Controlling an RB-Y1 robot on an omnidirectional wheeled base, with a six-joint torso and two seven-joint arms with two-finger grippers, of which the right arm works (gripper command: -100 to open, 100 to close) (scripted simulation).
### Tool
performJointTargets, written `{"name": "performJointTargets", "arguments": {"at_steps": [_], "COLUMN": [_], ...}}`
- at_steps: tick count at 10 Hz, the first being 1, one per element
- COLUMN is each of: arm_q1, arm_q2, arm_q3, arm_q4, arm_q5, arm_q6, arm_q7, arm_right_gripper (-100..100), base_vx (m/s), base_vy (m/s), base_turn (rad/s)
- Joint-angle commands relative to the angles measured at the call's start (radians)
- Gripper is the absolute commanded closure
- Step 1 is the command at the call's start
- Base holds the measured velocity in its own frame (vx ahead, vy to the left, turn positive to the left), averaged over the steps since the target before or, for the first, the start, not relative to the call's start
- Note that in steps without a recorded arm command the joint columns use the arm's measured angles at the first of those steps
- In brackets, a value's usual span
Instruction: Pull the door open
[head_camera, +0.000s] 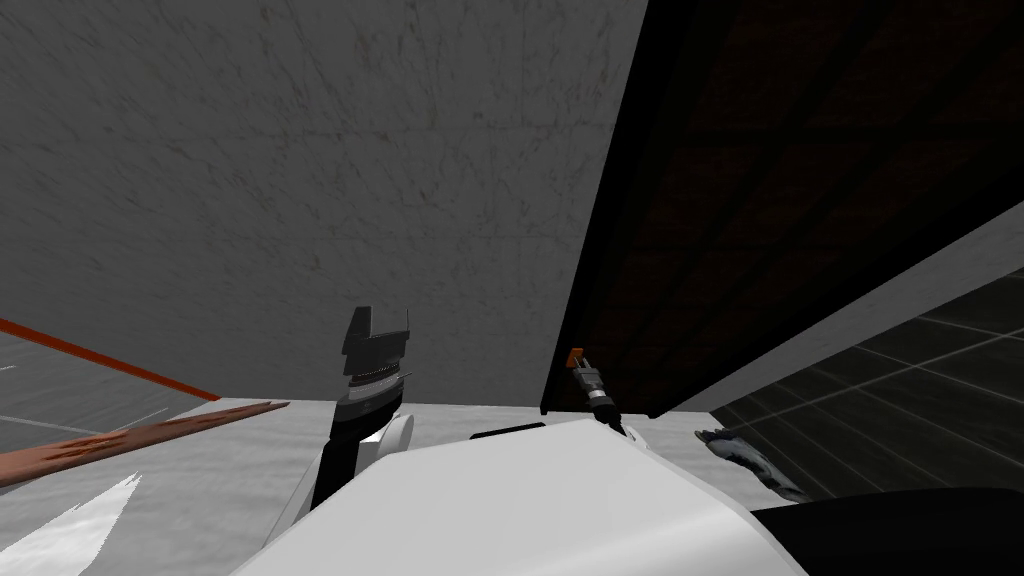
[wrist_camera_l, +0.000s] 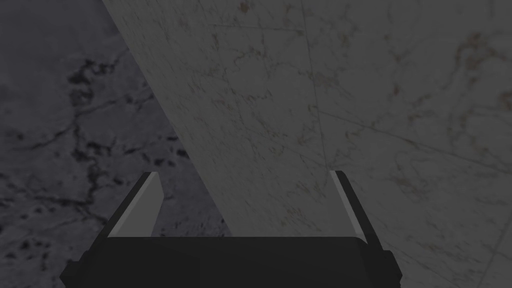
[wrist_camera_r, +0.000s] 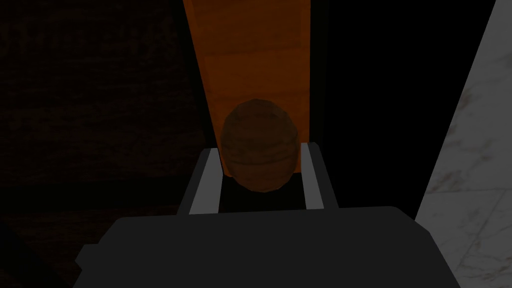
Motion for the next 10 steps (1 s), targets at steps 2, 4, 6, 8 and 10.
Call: {"name": "performJointTargets", "arguments": {"at_steps": [2,4,6,8,10], "arm_q1": [-0.001,-0.001,0.0,0.0,0.0], "arm_q2": [0.001,0.001,-0.002,-0.004,-0.007], "arm_q3": [0.001,0.001,0.006,0.01,0.017], "arm_q4": [0.0,0.0,0.001,0.001,0.002], "arm_q5": [0.001,0.001,-0.002,-0.003,-0.005], "arm_q6": [0.001,0.001,-0.002,-0.003,-0.006], "arm_q7": [0.0,0.0,-0.061,-0.097,-0.157], "arm_right_gripper": [100,100,100,100,100], "base_vx": [-0.004,0.0,-0.01,-0.008,-0.008], "base_vy": [0.001,0.0,0.001,-0.001,0.0], "base_turn": [0.004,0.0,-0.015,-0.006,-0.015]}}
